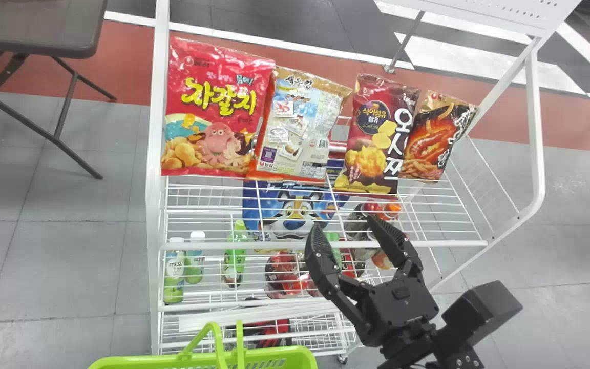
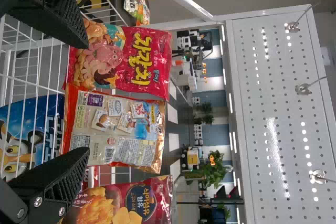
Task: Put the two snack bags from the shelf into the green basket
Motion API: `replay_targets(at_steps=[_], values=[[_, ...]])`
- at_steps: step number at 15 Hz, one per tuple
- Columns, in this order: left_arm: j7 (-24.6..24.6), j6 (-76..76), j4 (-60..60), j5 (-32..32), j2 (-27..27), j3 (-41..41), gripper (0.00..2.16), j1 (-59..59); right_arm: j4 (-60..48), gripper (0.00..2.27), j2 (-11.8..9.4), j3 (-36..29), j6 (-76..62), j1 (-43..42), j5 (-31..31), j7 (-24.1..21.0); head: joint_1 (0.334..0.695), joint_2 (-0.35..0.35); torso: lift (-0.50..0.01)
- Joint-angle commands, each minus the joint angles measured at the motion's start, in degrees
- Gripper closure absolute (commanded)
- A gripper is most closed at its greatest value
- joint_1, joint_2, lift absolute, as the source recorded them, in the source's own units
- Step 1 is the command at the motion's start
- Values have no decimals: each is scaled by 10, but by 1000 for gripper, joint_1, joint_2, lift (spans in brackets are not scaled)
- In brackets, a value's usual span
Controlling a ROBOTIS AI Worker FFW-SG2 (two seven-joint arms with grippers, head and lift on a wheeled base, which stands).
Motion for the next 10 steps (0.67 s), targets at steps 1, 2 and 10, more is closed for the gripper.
replay_targets(at_steps=[1, 2, 10], values=[[-1, -2, -1, -1, 0, 0, 2142, 2, 11, 124, 0, -1, 7, -23, 4, -1, 695, -350, -8], [-1, 0, -1, -1, 0, 0, 2142, 2, 22, 124, -1, 0, 7, -40, 11, -2, 695, -350, -8], [-5, 0, -7, -1, 2, 8, 2142, 10, 122, 124, -12, 9, 168, -238, 55, -32, 695, -350, -8]])
